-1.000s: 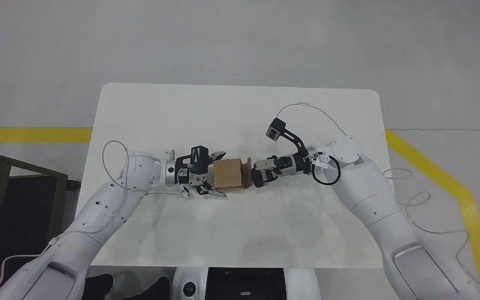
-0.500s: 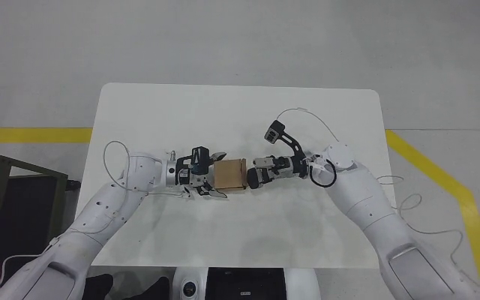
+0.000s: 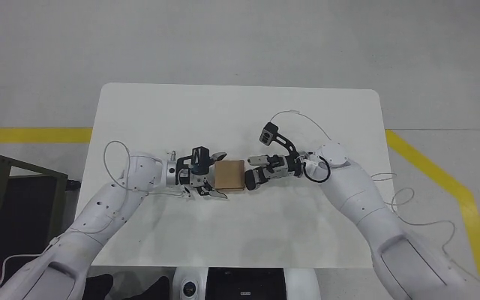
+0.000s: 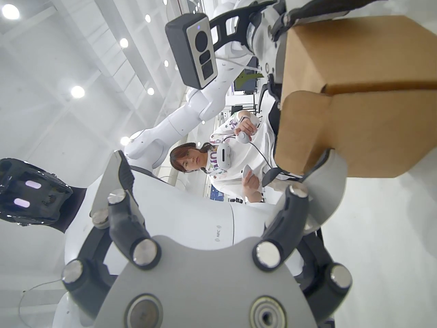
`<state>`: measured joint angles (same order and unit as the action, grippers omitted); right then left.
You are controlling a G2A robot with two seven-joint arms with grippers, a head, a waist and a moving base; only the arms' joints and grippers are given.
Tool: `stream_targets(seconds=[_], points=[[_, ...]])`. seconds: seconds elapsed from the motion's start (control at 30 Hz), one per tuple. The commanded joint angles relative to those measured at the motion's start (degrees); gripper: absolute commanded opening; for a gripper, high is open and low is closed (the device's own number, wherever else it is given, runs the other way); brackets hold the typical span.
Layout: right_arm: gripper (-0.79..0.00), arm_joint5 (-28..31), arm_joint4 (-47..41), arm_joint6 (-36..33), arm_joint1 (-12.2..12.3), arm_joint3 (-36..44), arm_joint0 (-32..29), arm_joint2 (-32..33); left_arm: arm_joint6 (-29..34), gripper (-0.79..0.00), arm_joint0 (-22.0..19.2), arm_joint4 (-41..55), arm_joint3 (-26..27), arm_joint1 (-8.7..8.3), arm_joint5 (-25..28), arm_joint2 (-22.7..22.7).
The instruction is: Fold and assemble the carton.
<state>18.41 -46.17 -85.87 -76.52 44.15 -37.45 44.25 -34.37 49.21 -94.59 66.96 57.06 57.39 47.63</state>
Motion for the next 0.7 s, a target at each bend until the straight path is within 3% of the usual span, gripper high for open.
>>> stream_targets(seconds=[0.0, 0.23, 0.67], points=[[0.0, 0.2, -0.2, 0.2, -0.3, -1.2, 0.2, -0.1, -0.1, 0.0, 0.0, -0.1, 0.0, -0.04, 0.0, 0.0], [0.0, 0.7, 1.7, 0.7, -1.1, -2.5, 1.4, -0.5, -0.2, 0.0, 0.1, -0.1, 0.2, -0.09, 0.3, 0.0], [0.0, 4.4, 8.5, 4.4, 0.2, 1.0, 0.1, 1.0, -0.4, 0.0, 0.3, -0.1, 0.1, -0.13, 0.0, -0.1]])
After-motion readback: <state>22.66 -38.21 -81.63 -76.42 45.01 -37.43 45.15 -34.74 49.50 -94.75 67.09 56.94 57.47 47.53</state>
